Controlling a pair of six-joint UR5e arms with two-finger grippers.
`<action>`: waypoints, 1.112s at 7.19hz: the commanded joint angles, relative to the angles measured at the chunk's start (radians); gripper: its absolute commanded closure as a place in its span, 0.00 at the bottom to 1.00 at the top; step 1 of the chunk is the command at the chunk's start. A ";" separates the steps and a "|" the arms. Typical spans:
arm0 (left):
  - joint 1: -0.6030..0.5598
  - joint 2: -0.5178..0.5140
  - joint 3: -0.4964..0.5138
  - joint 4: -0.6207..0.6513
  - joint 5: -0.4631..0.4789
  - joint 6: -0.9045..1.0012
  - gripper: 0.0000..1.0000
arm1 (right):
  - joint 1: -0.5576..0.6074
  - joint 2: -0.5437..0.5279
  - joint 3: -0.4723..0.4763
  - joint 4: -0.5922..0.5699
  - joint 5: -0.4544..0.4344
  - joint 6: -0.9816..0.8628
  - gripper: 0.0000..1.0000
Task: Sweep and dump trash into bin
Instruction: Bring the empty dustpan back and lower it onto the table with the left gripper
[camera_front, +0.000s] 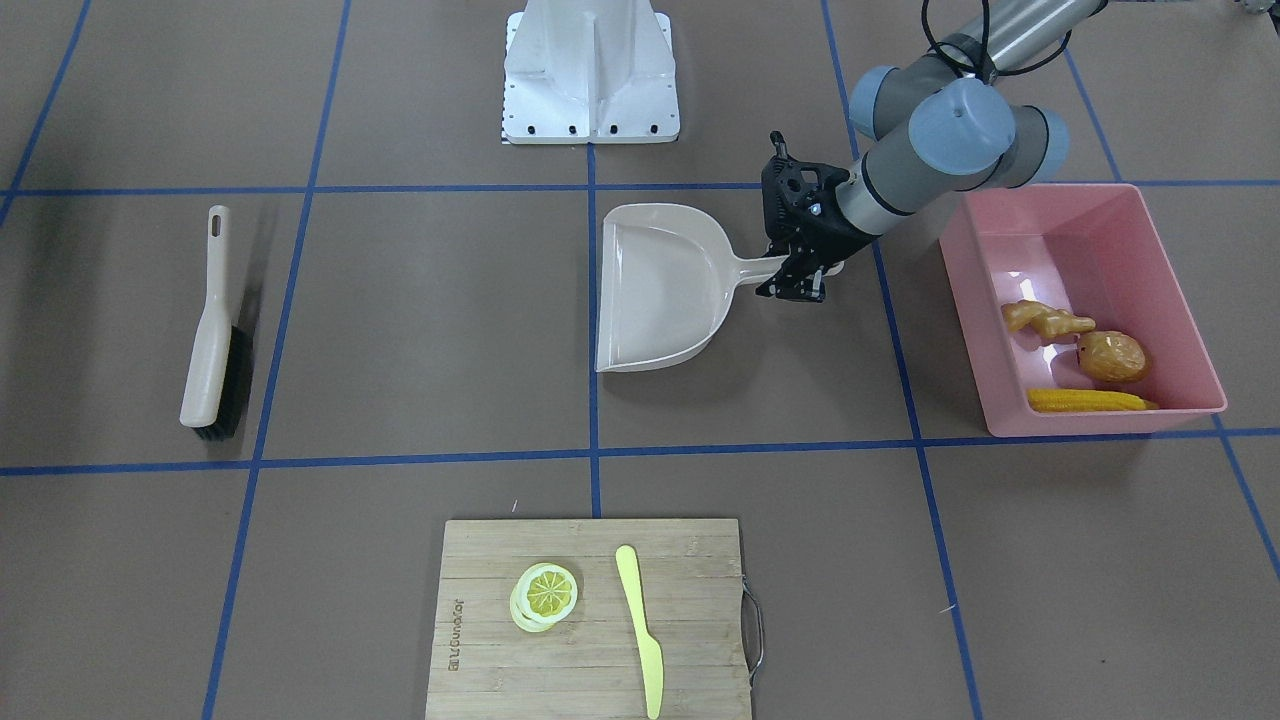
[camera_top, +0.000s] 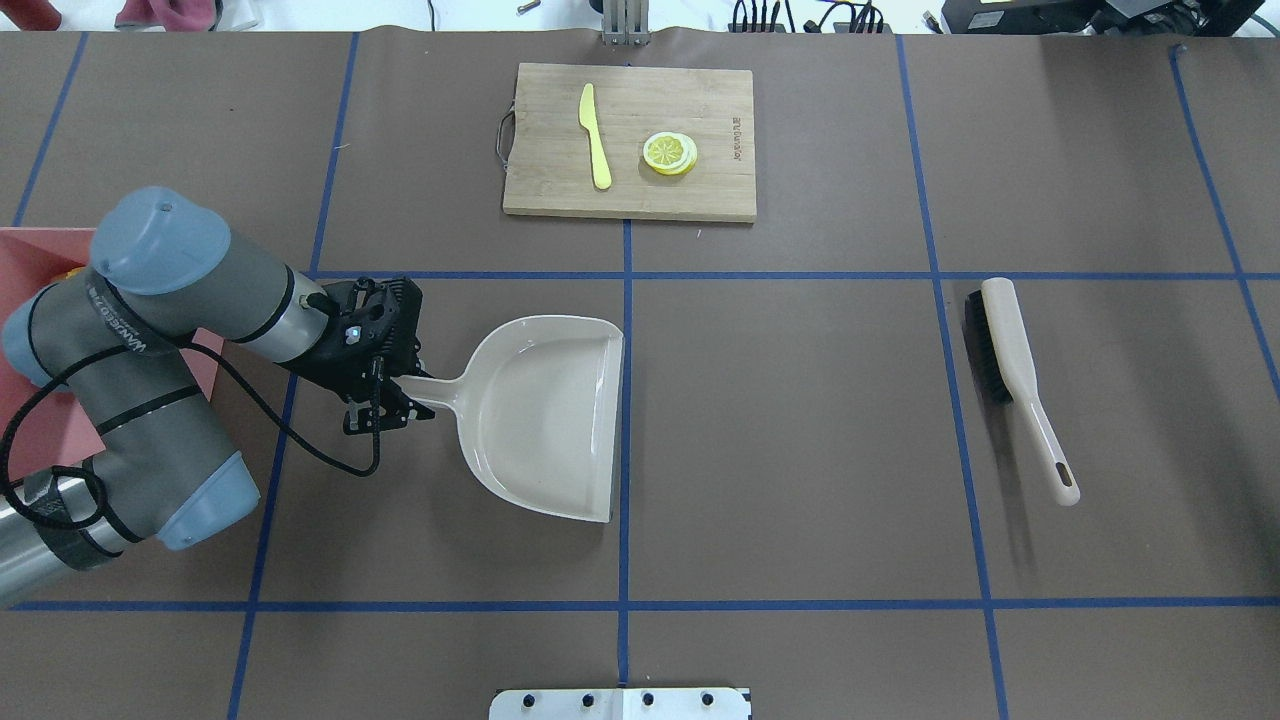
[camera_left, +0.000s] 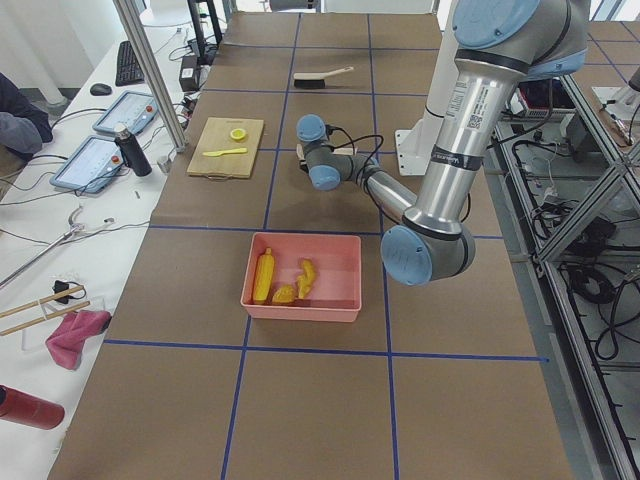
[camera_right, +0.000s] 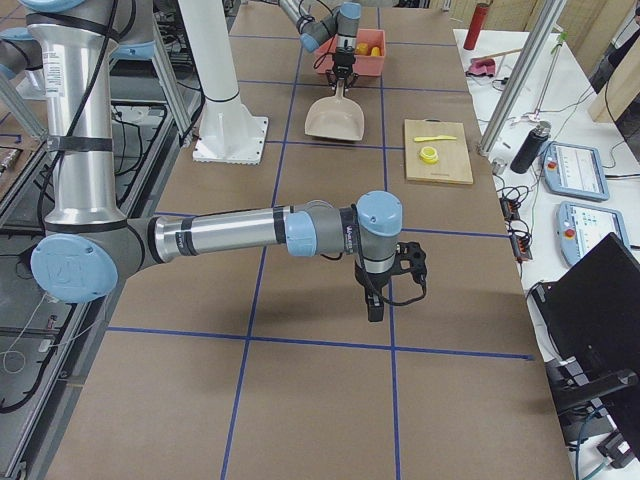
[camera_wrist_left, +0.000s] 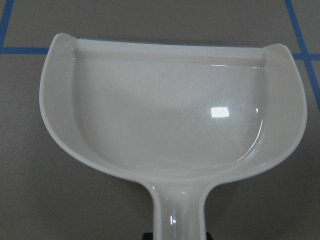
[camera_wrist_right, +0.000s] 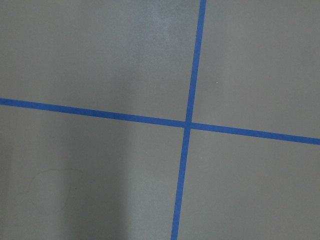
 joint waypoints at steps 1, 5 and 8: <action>-0.003 -0.012 0.015 -0.005 0.000 0.001 0.87 | 0.003 -0.004 0.011 0.000 0.011 -0.001 0.00; -0.012 -0.018 0.029 -0.006 -0.006 -0.002 0.48 | 0.027 -0.033 0.041 0.001 0.025 -0.007 0.00; -0.022 -0.020 0.036 -0.026 -0.012 -0.005 0.03 | 0.027 -0.033 0.041 0.001 0.028 -0.009 0.00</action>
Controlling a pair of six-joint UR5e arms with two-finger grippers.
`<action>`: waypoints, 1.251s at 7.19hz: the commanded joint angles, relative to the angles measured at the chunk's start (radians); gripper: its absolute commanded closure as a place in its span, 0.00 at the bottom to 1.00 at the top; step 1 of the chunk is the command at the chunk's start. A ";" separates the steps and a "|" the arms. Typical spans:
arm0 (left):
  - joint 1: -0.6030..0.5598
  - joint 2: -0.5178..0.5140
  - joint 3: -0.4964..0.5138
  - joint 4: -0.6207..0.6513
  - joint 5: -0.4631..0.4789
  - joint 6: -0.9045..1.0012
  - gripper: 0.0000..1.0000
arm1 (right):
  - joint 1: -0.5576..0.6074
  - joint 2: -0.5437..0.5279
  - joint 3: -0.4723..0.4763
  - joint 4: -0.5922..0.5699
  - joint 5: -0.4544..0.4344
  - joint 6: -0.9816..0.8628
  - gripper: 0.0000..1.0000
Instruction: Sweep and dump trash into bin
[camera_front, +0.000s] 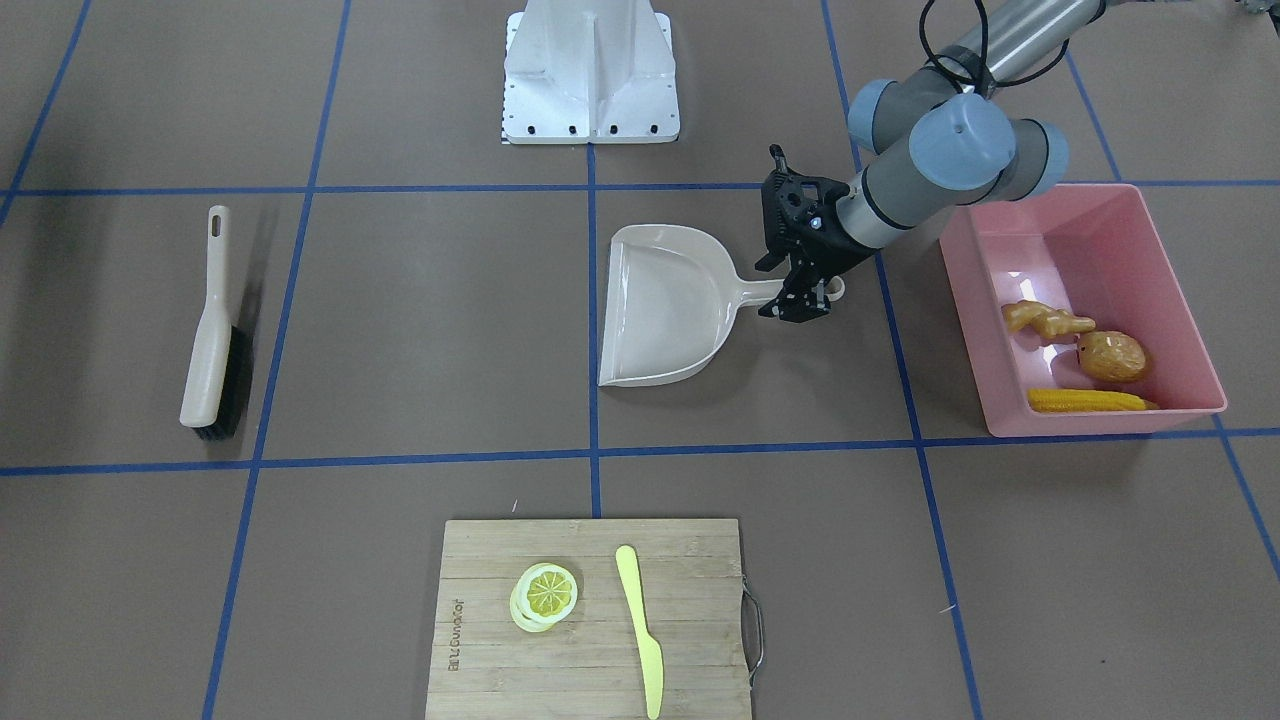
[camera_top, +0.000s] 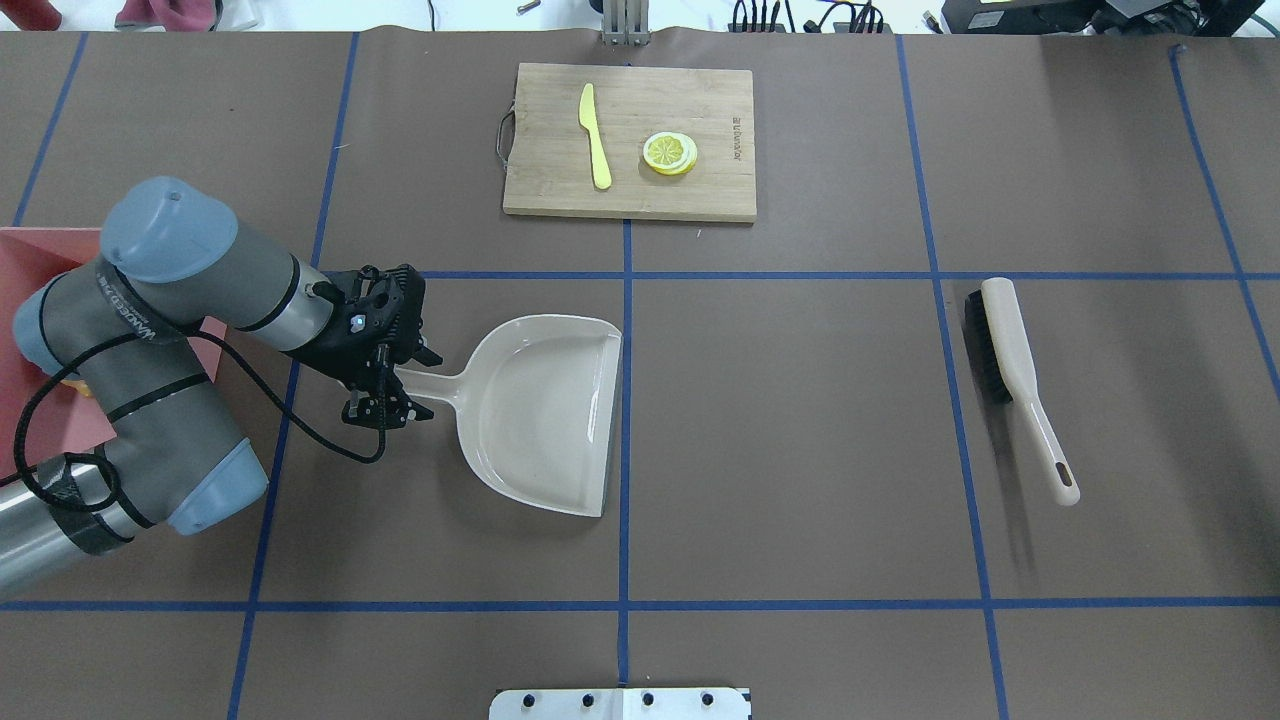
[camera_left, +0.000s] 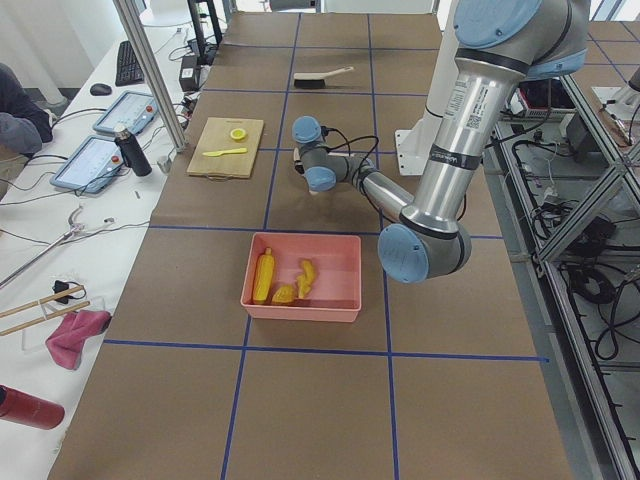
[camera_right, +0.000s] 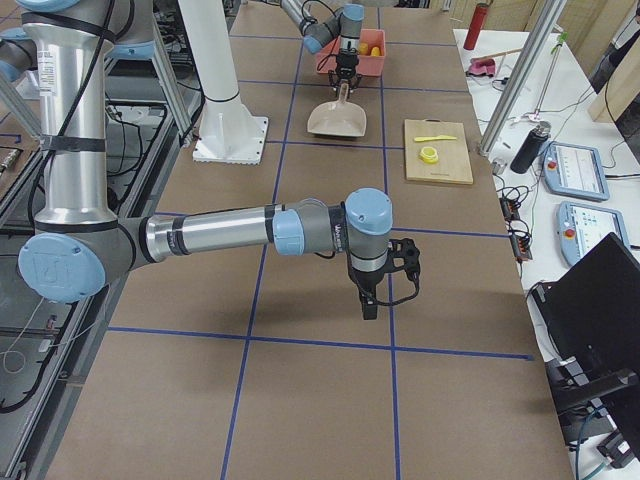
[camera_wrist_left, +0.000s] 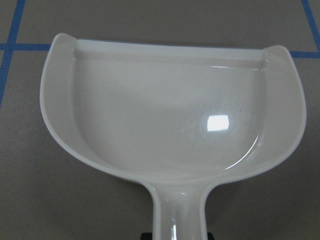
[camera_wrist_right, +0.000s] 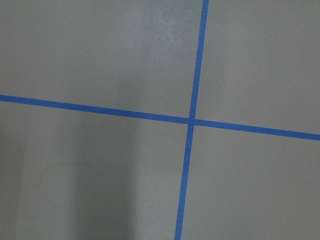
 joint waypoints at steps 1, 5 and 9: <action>-0.037 -0.001 -0.001 -0.006 -0.031 -0.002 0.02 | 0.000 0.000 -0.005 0.001 -0.001 -0.002 0.00; -0.301 0.034 -0.040 0.069 -0.099 -0.003 0.02 | 0.000 -0.002 0.004 -0.001 0.002 0.000 0.00; -0.643 0.224 0.017 0.362 -0.108 -0.113 0.02 | -0.001 -0.002 -0.011 -0.001 -0.003 0.007 0.00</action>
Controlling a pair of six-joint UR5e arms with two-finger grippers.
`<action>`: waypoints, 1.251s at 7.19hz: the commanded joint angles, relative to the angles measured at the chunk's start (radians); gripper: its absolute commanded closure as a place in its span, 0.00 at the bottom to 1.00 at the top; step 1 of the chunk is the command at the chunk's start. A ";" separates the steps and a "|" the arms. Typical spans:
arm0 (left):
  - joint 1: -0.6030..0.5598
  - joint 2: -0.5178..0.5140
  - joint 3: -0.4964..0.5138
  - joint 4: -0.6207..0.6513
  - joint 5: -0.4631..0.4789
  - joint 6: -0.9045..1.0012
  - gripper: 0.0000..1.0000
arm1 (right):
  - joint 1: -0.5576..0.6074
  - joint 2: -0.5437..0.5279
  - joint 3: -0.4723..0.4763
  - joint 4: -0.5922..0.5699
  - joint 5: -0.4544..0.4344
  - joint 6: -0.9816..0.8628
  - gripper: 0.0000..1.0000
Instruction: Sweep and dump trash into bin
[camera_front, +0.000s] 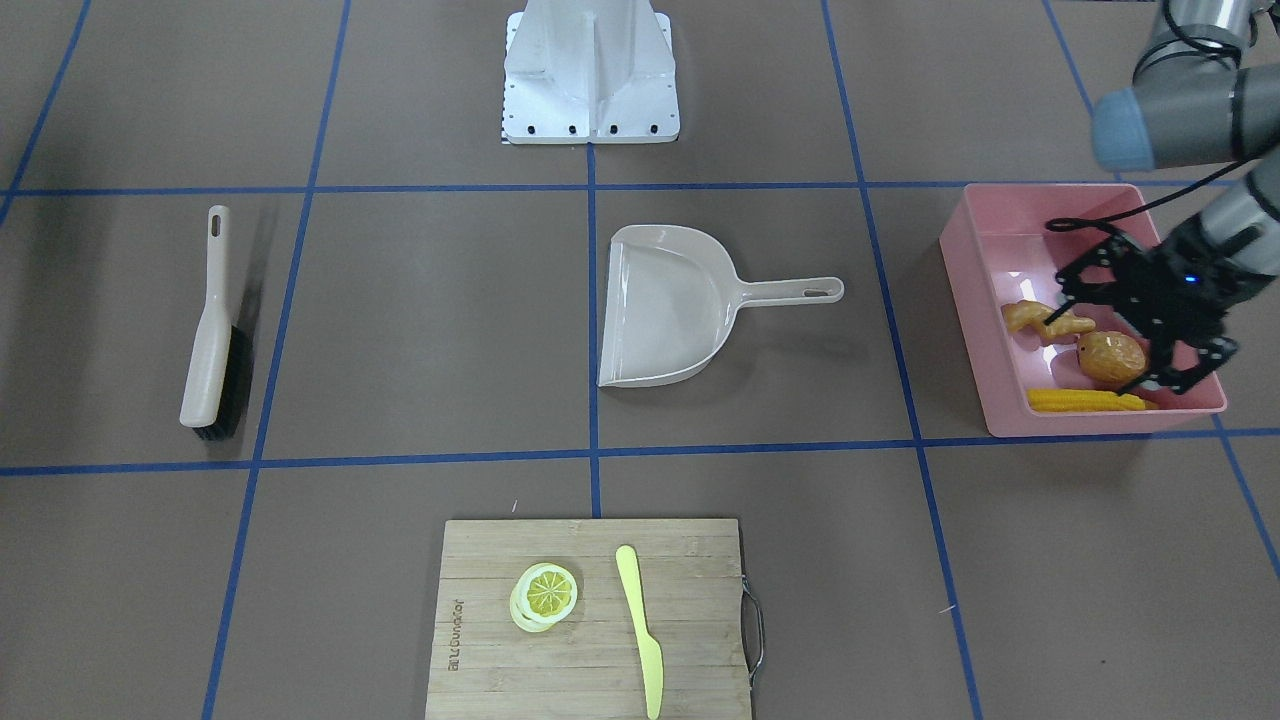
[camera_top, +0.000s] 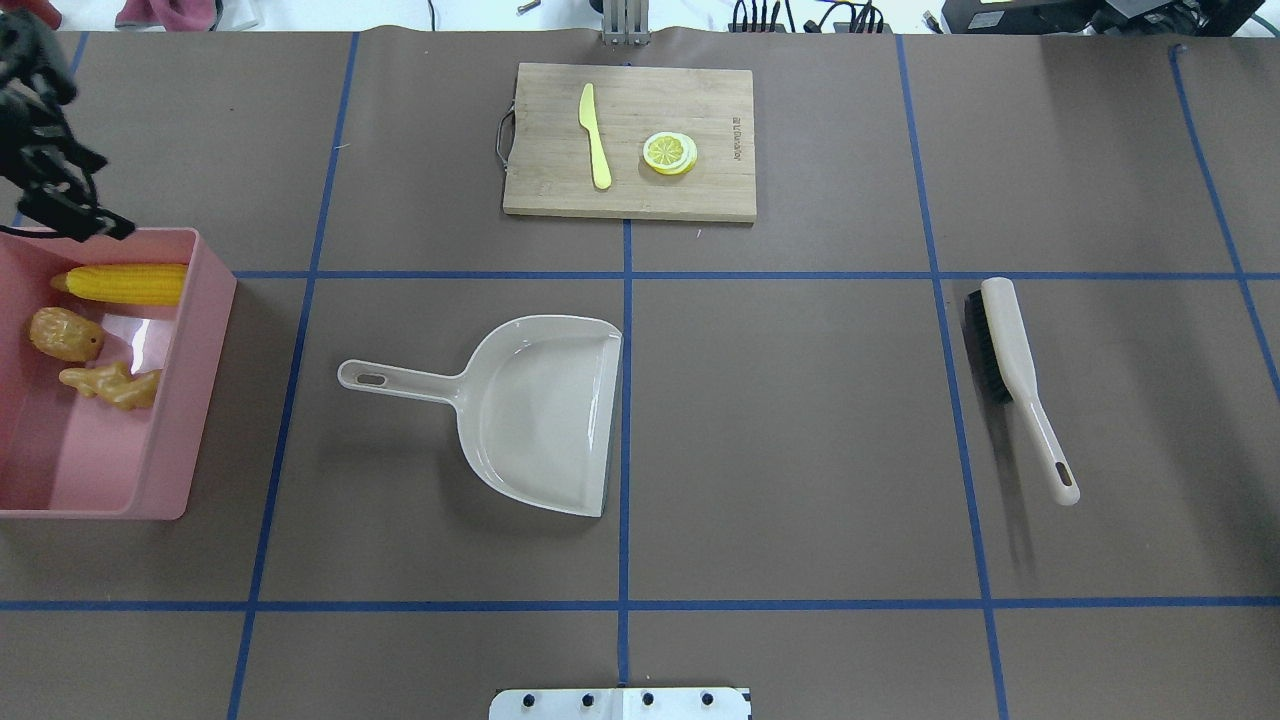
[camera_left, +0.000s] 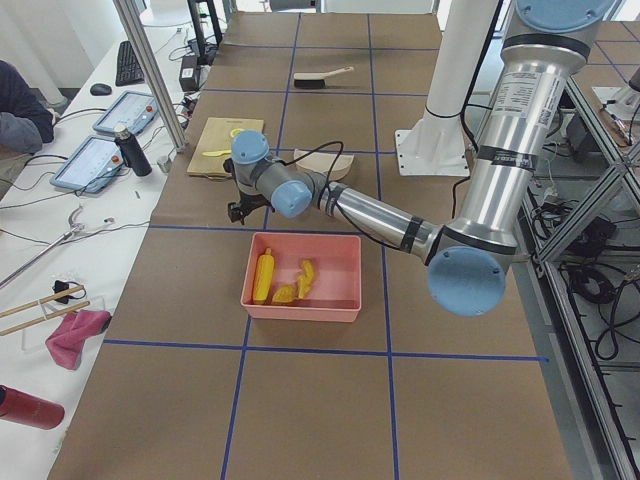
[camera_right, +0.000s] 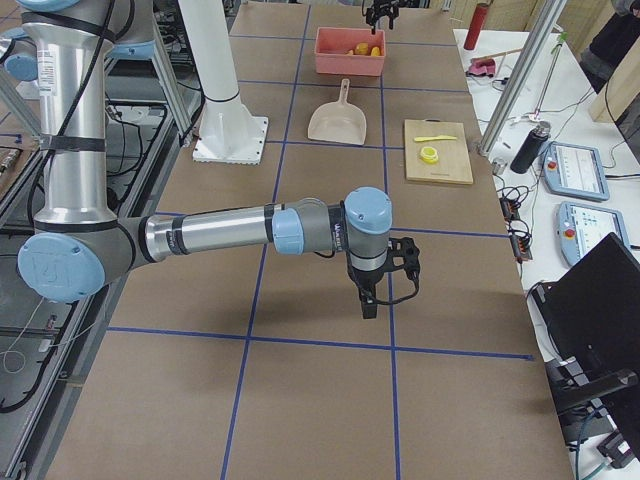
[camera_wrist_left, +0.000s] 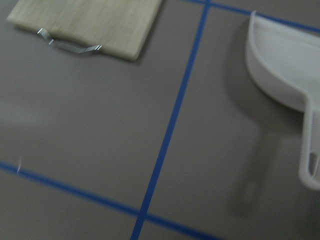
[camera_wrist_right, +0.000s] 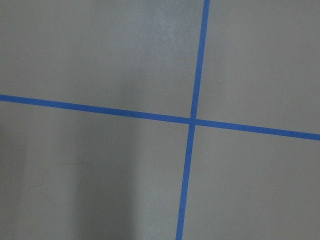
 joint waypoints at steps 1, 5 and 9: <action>-0.189 0.114 0.080 0.037 -0.007 -0.133 0.02 | 0.000 0.000 -0.008 0.000 0.002 0.003 0.00; -0.317 0.189 0.168 0.064 0.054 -0.252 0.02 | 0.005 -0.009 -0.011 -0.003 -0.013 0.005 0.00; -0.320 0.202 0.133 0.104 -0.043 -0.507 0.02 | 0.006 -0.002 0.016 -0.012 -0.010 0.002 0.00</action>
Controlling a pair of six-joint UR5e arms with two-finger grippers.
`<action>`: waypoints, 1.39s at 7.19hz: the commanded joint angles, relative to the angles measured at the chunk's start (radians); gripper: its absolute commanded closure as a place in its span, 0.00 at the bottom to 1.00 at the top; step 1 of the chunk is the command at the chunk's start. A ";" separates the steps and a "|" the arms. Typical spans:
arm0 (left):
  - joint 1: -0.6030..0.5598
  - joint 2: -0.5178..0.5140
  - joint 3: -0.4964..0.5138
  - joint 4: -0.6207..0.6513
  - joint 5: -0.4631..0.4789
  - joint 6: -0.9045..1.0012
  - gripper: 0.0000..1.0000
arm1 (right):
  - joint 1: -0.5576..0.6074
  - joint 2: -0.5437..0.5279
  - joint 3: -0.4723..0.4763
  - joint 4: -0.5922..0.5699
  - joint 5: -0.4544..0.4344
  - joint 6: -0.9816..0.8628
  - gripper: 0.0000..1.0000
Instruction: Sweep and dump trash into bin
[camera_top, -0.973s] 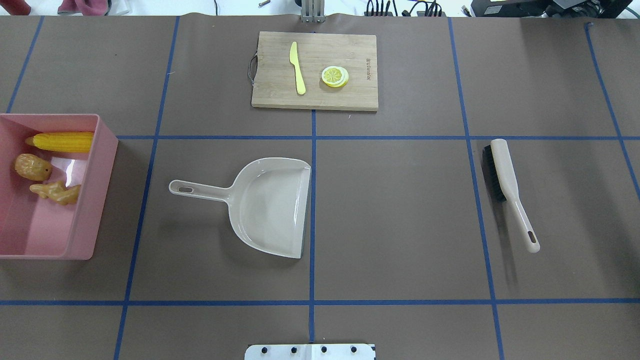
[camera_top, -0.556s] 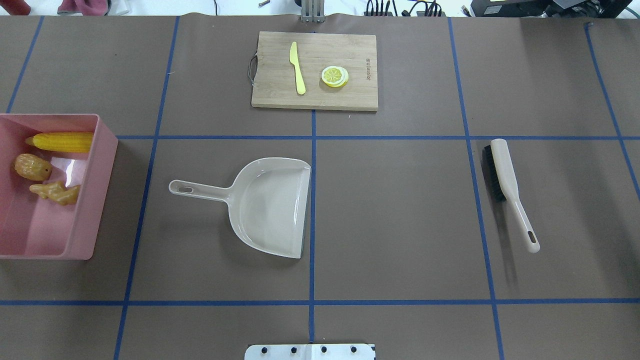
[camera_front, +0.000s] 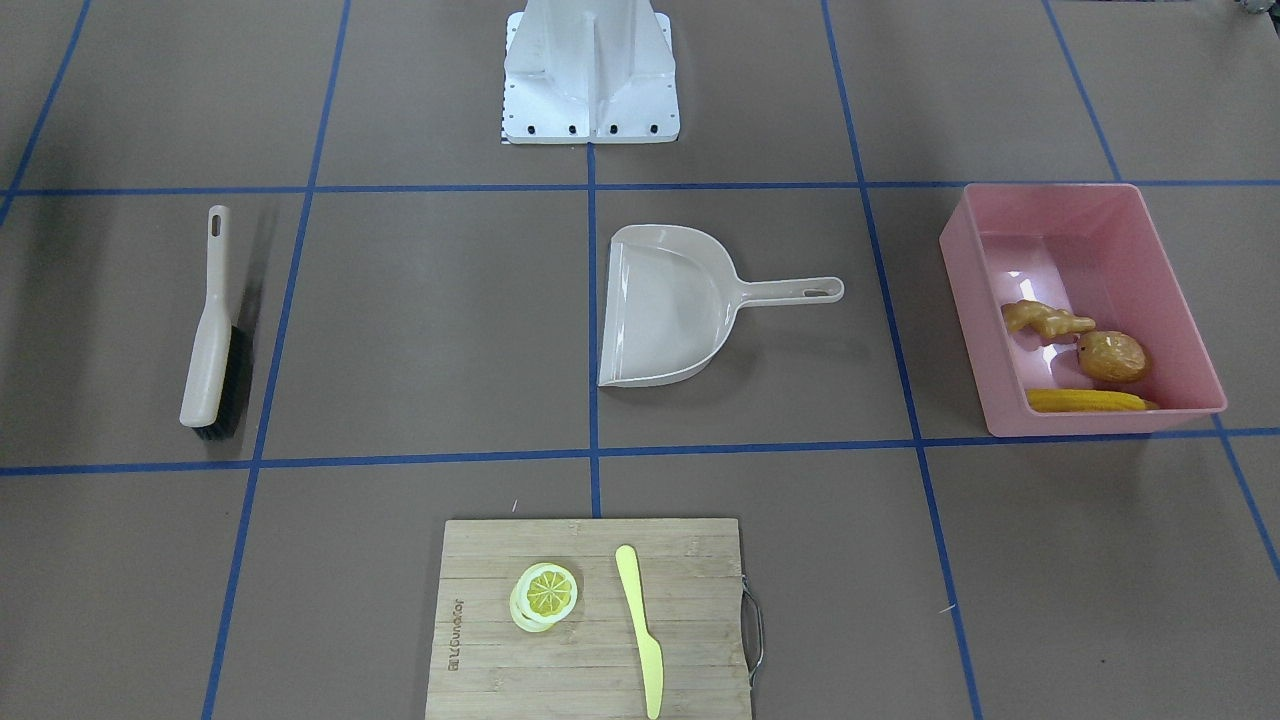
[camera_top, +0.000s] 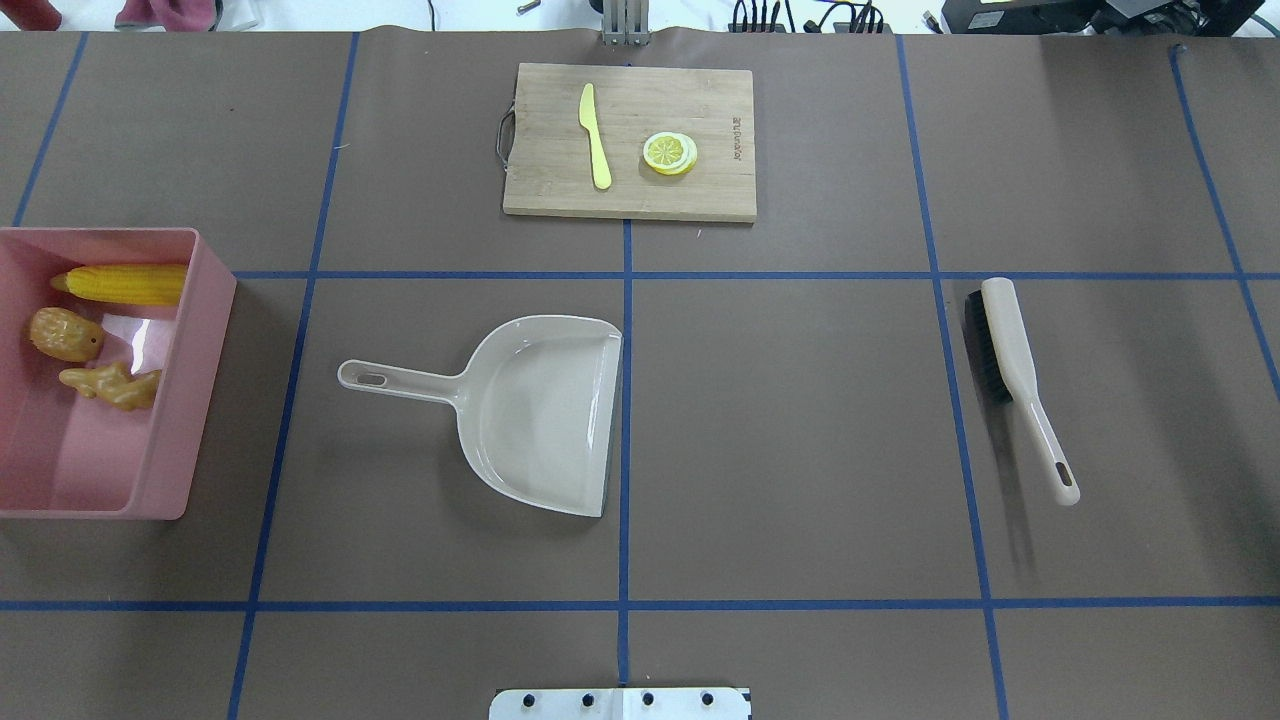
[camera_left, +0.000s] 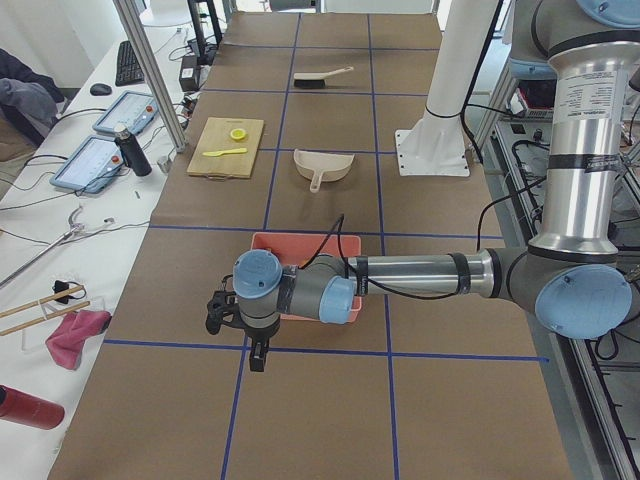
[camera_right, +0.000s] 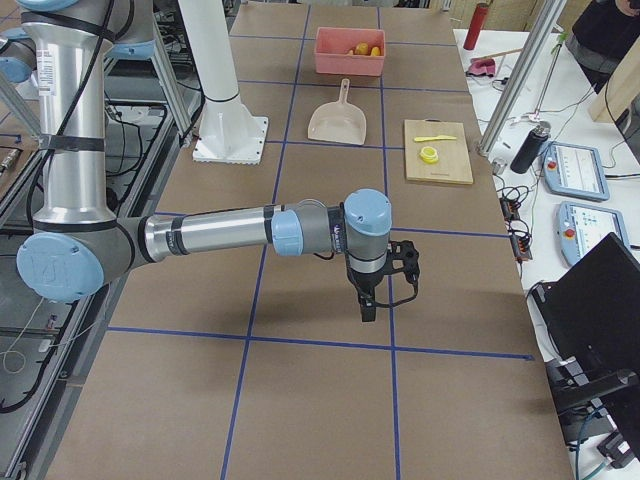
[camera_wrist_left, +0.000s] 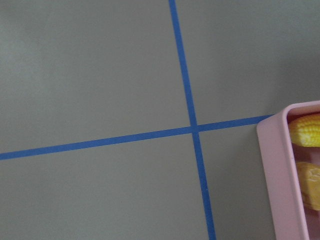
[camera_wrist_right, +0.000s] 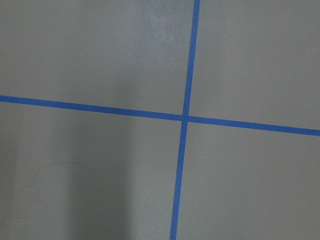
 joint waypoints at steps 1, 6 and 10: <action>-0.001 0.005 -0.055 0.036 -0.049 -0.178 0.02 | 0.025 -0.003 0.016 -0.016 0.002 -0.001 0.00; -0.001 0.147 -0.163 0.032 -0.029 -0.175 0.02 | 0.113 -0.007 0.031 -0.095 0.009 -0.010 0.00; -0.001 0.147 -0.161 0.033 -0.029 -0.170 0.02 | 0.110 -0.046 0.018 -0.092 0.009 -0.010 0.00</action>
